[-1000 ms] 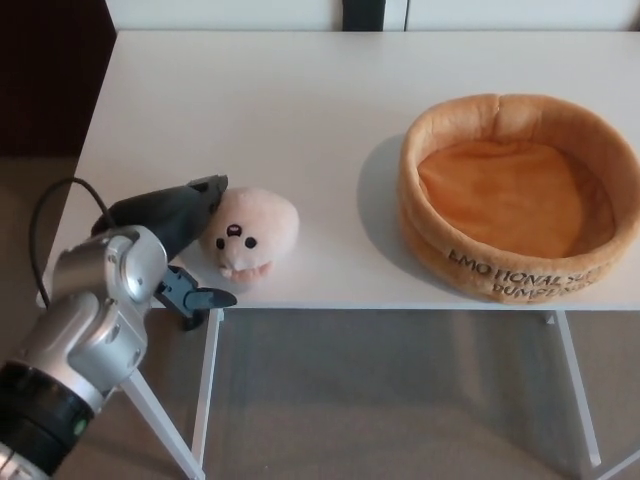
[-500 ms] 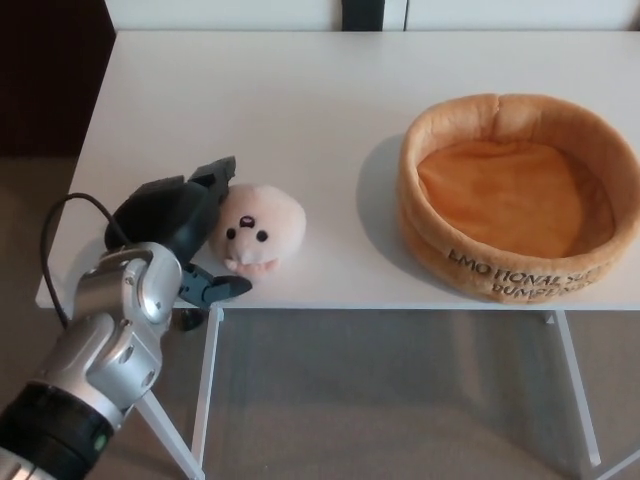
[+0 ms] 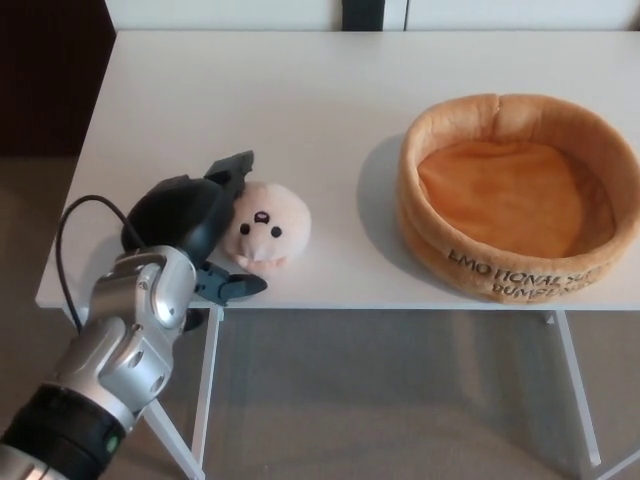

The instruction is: The robot walks towards a table in front, picks a dumpling toy with left hand and puts it in an orange round plate

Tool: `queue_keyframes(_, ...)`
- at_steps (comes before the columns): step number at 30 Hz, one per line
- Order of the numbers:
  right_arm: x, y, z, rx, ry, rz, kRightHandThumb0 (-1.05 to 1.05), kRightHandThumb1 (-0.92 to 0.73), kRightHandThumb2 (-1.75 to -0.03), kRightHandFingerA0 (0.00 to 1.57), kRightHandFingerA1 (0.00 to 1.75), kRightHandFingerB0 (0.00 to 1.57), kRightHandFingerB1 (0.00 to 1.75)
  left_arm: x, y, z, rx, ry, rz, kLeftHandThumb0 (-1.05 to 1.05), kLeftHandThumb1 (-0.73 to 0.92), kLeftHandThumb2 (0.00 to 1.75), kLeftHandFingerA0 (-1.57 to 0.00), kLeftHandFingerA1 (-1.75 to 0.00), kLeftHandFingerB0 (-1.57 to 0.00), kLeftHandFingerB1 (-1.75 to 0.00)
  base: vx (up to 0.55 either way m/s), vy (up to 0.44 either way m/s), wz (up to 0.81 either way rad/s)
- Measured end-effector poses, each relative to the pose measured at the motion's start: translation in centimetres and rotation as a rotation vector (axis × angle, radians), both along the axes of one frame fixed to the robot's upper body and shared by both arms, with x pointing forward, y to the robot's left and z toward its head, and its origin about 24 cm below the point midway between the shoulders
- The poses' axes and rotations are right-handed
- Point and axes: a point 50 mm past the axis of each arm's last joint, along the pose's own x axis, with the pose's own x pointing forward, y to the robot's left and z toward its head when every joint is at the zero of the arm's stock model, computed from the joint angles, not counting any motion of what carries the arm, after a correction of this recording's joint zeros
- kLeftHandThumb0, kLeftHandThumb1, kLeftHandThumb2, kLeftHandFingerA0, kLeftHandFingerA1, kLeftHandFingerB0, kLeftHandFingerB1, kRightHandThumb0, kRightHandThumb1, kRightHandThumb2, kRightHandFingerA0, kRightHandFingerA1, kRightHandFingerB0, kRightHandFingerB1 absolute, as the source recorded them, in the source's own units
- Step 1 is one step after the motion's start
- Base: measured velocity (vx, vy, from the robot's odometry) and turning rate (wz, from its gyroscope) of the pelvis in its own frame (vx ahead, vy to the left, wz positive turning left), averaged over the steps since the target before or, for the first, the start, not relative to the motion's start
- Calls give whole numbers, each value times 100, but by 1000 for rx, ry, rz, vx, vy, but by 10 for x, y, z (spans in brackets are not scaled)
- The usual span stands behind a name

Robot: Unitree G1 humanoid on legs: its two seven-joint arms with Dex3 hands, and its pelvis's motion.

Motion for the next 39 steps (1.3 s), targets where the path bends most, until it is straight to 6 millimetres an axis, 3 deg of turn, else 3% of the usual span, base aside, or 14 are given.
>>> queue_keyframes(6,1,0,0,0,-1,1,-32,-53,-98,48,63,10,46,-1,-7,0,-26,-2,-21,-58,36,72,-28,-47,-2,-20,0,0,0)
queue_keyframes(10,2,0,0,0,-5,2,-32,-53,-98,48,63,10,46,-1,-13,-1,-46,-3,-41,-53,40,53,-41,-43,-4,-26,0,0,0)
queue_keyframes(14,3,0,0,0,-6,4,-33,-53,-98,48,63,10,46,-1,-21,-2,-94,-4,-52,-46,35,62,-74,-81,-8,-36,0,0,0)
queue_keyframes(15,3,0,0,0,-6,5,-44,-74,-62,58,41,23,28,-1,-23,-2,-109,-2,-53,-24,60,58,-97,-77,-46,-35,0,0,0)
queue_keyframes(16,4,0,0,0,-8,5,-44,-74,-62,58,41,23,28,-1,-25,-3,-126,2,-57,-24,60,58,-97,-77,-46,-35,0,0,0)
queue_keyframes(18,7,0,1,0,-12,4,-42,-74,-62,60,42,25,29,0,-28,-1,-146,-7,-69,-22,76,63,-114,-92,-97,-55,0,0,0)
queue_keyframes(21,12,0,1,1,-24,-2,-43,-74,-62,60,42,25,29,1,-32,1,-161,-13,-85,-21,77,63,-100,-110,-94,-68,0,0,0)
queue_keyframes(22,12,0,2,3,-26,-3,-52,-62,-84,55,54,22,41,1,-33,2,-162,-14,-90,-26,79,63,-72,-153,-72,-105,0,0,0)
queue_keyframes(26,12,0,1,5,-21,-9,-53,-64,-85,53,54,23,41,0,-36,-1,-155,-12,-98,-31,78,60,-63,-167,-70,-103,0,0,0)
queue_keyframes(27,12,0,1,7,-20,-7,-45,-75,-62,61,44,27,29,0,-36,-2,-157,-15,-95,-31,79,60,-65,-172,-61,-123,0,0,0)
queue_keyframes(30,12,0,1,11,-19,-1,-53,-63,-86,53,55,22,42,-1,-37,-3,-163,-19,-89,-32,77,61,-67,-170,-63,-123,0,0,0)
queue_keyframes(34,13,0,2,13,-21,-4,-43,-75,-62,59,41,27,29,0,-35,-3,-168,-18,-75,-32,75,63,-67,-159,-74,-73,0,0,0)
queue_keyframes(35,13,0,1,13,-21,-5,-54,-65,-86,51,53,21,41,0,-35,-3,-169,-19,-75,-34,76,62,-70,-150,-73,-80,0,0,0)
queue_keyframes(39,11,1,1,18,-13,-3,-53,-65,-86,54,54,22,41,-2,-33,-6,-171,-11,-65,-32,74,63,-69,-164,-74,-90,0,0,0)
